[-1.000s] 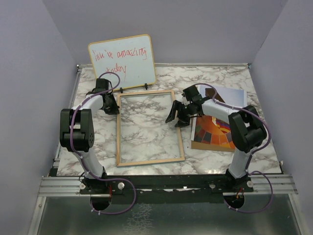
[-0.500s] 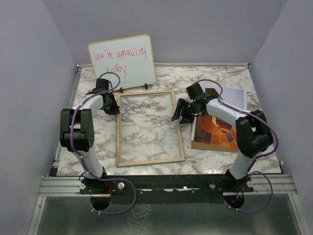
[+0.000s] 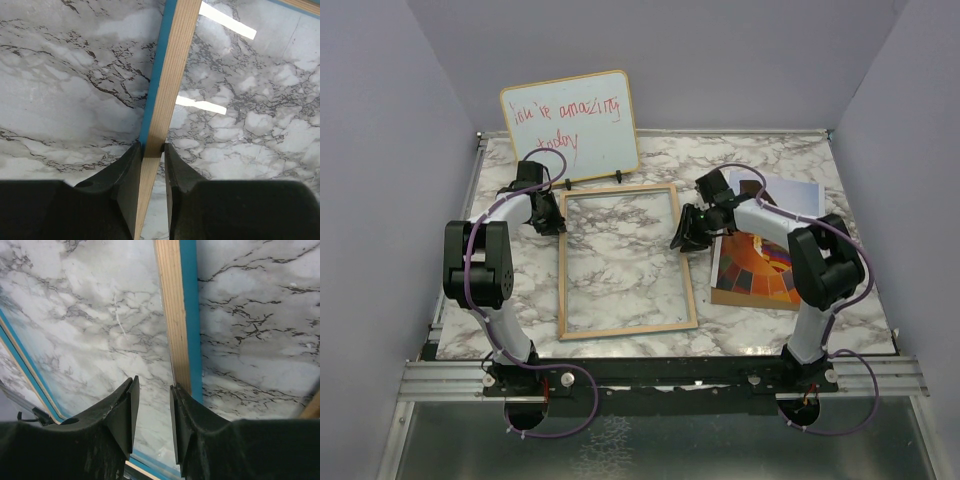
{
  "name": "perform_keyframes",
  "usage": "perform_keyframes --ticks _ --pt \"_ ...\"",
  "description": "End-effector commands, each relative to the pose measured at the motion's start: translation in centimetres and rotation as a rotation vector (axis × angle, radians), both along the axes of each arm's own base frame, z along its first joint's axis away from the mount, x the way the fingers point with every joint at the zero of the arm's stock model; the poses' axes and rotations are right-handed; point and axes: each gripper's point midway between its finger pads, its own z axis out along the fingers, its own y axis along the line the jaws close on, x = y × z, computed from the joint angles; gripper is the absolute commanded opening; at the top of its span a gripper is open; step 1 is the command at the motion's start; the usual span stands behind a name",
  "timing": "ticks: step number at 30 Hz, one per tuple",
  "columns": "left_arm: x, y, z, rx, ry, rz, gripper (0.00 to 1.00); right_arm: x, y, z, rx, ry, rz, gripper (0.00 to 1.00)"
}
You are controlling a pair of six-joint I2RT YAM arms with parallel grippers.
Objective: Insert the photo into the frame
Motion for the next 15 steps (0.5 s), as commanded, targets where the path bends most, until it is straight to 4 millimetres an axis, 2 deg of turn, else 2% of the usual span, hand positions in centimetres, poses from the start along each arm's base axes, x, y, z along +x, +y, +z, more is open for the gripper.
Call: perform_keyframes --ticks 1,10,15 --pt "-2.3 -0.6 -2.4 -0.023 0.106 -0.026 0.26 0.2 1.2 -0.7 0.045 0.007 0.044 0.38" --pt "-2.6 -1.2 -2.5 -0.055 0.111 -0.043 0.26 -0.1 1.8 -1.1 0.075 0.029 0.064 0.37" --pt "-1.8 -0.1 -1.4 0.003 0.075 -0.001 0.27 0.7 0.0 -0.3 -0.036 -0.015 0.023 0.45"
